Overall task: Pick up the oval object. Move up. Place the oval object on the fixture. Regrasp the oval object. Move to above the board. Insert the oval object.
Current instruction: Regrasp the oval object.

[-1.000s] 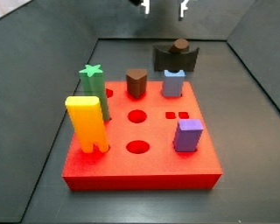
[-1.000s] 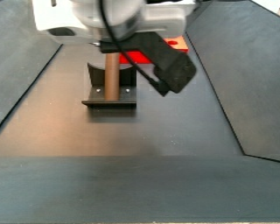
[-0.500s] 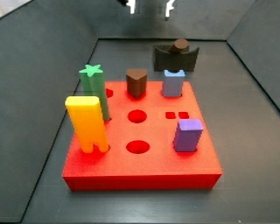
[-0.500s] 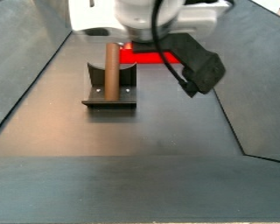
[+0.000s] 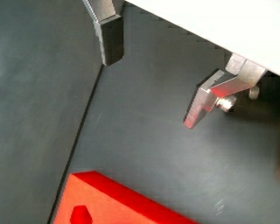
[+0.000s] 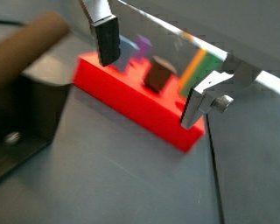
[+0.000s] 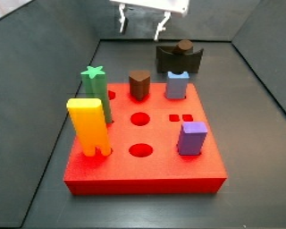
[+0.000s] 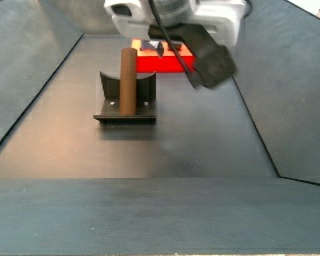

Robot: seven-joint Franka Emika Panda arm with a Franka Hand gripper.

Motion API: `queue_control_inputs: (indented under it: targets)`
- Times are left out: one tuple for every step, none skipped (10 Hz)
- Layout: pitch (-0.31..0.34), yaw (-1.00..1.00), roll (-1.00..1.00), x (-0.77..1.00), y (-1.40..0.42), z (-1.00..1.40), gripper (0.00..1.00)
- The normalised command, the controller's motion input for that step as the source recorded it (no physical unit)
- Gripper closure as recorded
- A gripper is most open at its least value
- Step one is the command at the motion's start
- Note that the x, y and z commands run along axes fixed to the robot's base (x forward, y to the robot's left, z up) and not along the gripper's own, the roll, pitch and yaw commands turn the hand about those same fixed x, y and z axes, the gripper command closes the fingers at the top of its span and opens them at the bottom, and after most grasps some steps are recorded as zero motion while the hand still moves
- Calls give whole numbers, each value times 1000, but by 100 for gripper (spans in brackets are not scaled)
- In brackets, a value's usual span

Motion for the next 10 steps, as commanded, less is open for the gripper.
queue_control_inputs:
  targets:
    - [-227, -1000, 816, -94, -661, -74, 0]
    - [-257, -1000, 812, -67, -450, -22, 0]
    - [-293, -1000, 803, -55, -160, 2, 0]
    - [-324, -1000, 787, -43, -6, 1, 0]
    - [-345, -1000, 778, -39, -26, -1, 0]
    - [-360, -1000, 774, -45, -33, -4, 0]
    - [-385, -1000, 766, -49, -17, 3, 0]
    - [-400, -1000, 757, -49, -15, 4, 0]
    - [-409, -1000, 751, -48, -19, -3, 0]
    - [-409, -1000, 744, -47, -14, -6, 0]
